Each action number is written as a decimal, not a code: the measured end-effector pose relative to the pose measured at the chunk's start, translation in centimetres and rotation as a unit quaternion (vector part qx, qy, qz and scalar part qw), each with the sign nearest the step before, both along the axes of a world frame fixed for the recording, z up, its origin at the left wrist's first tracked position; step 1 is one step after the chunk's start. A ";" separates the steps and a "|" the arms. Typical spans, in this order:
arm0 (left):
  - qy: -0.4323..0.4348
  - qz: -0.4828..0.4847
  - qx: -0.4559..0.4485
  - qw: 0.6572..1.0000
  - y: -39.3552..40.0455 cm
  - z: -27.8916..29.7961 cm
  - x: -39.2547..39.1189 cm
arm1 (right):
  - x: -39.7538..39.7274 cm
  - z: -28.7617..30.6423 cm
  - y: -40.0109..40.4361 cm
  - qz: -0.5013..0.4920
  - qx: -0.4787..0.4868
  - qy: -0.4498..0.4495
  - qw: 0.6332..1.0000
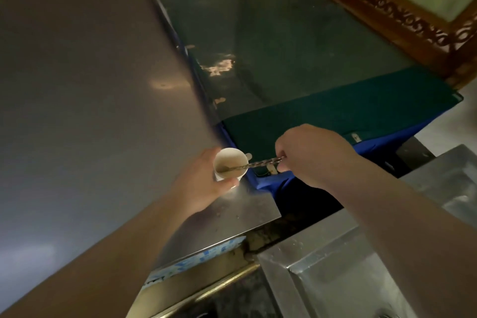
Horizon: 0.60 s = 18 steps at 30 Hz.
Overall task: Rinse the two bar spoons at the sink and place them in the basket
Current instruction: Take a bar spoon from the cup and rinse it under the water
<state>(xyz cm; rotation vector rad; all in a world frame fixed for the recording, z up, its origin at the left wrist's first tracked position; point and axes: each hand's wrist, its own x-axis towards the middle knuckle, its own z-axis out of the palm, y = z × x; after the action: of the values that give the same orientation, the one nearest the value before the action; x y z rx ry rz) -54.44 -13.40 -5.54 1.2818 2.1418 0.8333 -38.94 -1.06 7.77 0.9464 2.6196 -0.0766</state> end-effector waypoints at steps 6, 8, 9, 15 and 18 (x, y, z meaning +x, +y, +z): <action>0.017 0.016 -0.001 1.000 0.0 -0.2 0.0 | 0.1 -0.1 0.2 0.027 0.085 0.030 0.996; 0.021 0.018 -0.002 1.000 0.1 -0.3 -0.1 | 0.3 -0.1 0.2 0.027 0.090 0.039 0.995; 0.018 0.019 -0.001 1.000 0.1 -0.3 -0.1 | 0.3 -0.1 0.2 0.030 0.094 0.042 0.994; 0.027 0.018 0.002 0.999 0.0 -0.4 -0.1 | 0.3 -0.7 -0.1 0.043 0.100 0.052 0.993; 0.024 0.019 -0.003 1.000 0.1 -0.6 -0.2 | 0.7 -1.0 -0.1 0.060 0.117 0.073 0.989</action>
<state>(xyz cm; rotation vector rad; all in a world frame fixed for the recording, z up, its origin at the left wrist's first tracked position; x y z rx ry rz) -54.64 -13.27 -6.19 1.2745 2.2096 0.8197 -38.20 -1.19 6.80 0.8848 2.8623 0.2044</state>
